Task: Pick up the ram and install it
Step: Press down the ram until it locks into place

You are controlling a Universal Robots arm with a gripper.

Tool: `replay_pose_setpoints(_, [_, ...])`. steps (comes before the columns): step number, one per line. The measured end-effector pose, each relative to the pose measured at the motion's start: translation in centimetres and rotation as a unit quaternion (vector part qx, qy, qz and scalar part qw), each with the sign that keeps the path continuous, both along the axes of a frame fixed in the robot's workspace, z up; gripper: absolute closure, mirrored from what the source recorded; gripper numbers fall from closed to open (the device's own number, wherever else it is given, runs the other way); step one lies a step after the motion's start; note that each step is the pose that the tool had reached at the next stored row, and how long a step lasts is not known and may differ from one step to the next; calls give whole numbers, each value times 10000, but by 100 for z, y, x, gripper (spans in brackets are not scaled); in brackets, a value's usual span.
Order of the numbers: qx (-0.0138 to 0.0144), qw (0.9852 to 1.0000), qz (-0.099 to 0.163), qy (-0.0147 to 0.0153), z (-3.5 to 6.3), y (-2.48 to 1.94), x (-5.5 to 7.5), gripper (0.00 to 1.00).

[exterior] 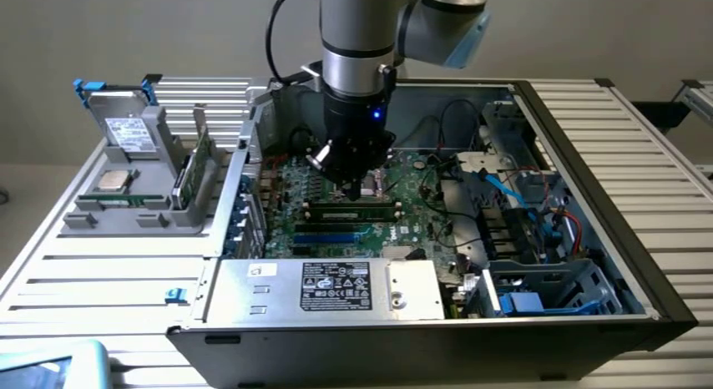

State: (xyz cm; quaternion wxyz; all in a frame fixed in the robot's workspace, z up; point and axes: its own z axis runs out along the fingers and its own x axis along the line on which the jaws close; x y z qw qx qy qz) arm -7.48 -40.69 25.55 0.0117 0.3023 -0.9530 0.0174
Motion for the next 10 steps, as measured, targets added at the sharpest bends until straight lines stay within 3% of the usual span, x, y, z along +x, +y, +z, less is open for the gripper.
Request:
replay_pose_setpoints(5, [0, 9993, -385, 0, 0, 0, 0, 89])
replay_pose_setpoints(10, [0, 9970, -778, 0, 0, 0, 0, 89])
